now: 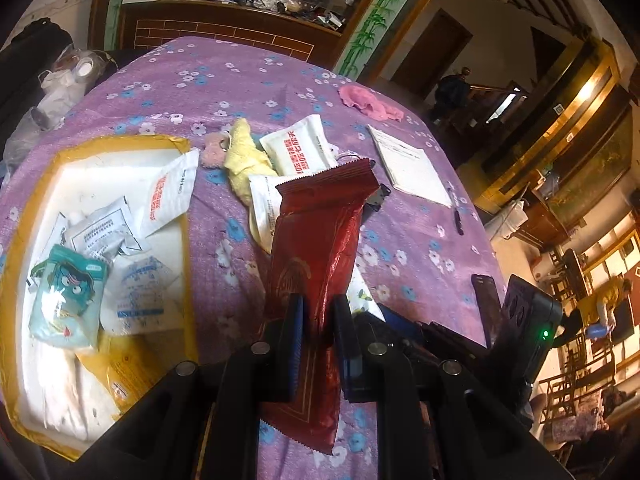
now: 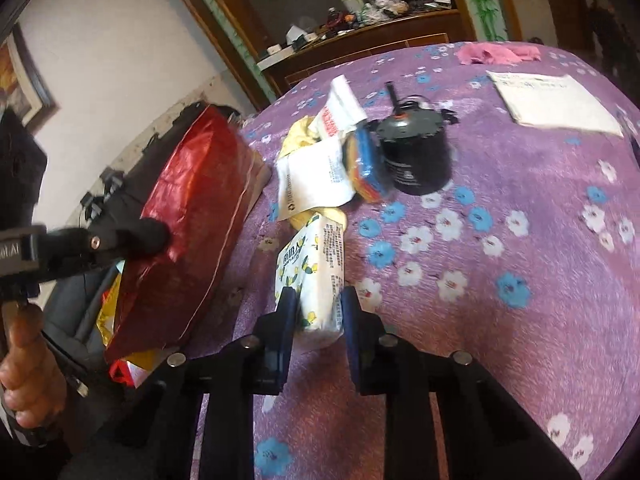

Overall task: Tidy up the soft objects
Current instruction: 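Carry the red packet and patterned tissue pack over the white box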

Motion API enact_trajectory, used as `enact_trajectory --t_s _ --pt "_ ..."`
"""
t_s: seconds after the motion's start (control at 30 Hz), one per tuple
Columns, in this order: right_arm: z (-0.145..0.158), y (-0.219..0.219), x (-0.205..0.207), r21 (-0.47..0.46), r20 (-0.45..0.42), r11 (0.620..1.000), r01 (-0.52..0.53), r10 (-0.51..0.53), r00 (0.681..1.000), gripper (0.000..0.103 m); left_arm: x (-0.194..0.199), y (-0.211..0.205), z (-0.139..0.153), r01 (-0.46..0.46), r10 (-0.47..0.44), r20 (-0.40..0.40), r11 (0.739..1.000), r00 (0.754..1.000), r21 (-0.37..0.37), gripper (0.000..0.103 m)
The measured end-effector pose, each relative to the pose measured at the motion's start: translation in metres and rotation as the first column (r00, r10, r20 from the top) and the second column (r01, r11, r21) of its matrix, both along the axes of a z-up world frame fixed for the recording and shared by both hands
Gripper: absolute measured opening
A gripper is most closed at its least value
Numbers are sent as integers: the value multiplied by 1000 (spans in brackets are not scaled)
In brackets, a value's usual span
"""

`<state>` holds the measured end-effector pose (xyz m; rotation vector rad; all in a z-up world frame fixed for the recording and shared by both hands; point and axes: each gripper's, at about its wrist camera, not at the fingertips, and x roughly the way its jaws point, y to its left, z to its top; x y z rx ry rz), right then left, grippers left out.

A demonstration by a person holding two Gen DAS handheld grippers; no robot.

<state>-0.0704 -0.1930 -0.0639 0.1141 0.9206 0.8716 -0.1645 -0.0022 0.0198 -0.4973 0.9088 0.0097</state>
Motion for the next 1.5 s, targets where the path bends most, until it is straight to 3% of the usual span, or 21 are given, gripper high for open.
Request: enact_trajectory --t_s 0.27,0.53,0.73,1.0,1.1,1.3,1.5 --pt "11 -5 -8 43 -6 999 22 -22 1000 22 -6 -2 8 22 -22 16 999 1000 -39 14" --pt "29 2 -10 102 -2 995 2 -2 1000 22 -27 17 29 -13 17 73 998 997 -56 14" --pt "48 19 -12 149 18 988 -50 47 999 22 -55 53 50 -106 112 117 993 987 -56 14" --pt "63 78 -16 163 27 970 -181 179 983 22 -78 115 68 -260 254 135 965 958 33 14" --pt "67 106 -12 138 40 968 -211 207 977 22 -69 140 61 -294 284 107 951 953 94 14" --pt "59 169 1 72 29 971 -228 227 974 22 -28 181 18 -310 318 1 923 948 228 14" --pt "33 207 10 -20 13 976 -215 215 976 22 2 185 -22 -272 298 -71 929 952 251 14"
